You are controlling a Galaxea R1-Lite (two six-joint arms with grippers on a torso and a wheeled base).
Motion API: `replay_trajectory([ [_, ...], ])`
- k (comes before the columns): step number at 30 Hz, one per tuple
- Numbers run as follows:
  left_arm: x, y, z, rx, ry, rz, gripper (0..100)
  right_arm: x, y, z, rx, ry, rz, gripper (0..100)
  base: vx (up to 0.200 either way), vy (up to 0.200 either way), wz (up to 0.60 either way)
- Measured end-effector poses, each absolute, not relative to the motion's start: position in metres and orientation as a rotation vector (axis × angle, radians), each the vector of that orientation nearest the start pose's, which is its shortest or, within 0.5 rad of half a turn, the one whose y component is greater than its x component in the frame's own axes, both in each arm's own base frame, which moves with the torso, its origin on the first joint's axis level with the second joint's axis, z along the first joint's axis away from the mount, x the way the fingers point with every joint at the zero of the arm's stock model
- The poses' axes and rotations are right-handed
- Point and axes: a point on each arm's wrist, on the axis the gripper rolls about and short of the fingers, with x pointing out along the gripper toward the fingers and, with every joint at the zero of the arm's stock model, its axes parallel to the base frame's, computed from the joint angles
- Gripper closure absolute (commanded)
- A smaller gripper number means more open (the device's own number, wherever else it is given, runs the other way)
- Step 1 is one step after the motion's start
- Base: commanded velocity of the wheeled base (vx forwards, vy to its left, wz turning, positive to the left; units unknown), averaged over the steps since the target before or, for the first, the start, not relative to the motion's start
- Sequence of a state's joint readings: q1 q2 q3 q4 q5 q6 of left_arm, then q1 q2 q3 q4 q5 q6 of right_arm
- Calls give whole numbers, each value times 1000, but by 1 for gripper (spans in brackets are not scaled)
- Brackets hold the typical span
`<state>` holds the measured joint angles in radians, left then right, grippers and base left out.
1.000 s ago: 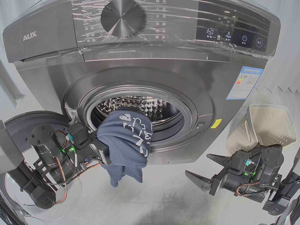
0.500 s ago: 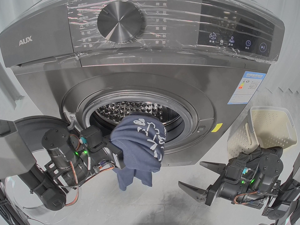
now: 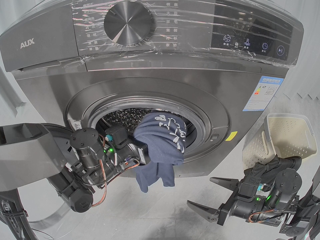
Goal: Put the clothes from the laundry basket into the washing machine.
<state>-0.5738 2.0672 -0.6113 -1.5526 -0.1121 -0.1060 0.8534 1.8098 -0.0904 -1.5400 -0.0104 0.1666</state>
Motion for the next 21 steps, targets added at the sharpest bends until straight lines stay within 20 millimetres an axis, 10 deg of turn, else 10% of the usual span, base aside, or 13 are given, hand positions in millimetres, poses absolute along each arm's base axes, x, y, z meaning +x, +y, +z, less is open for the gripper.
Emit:
replay_trajectory([
  [21, 383, -217, 77, -146, -143, -568, 100, 144, 170, 88, 79, 245, 829, 0, 0, 0, 0],
])
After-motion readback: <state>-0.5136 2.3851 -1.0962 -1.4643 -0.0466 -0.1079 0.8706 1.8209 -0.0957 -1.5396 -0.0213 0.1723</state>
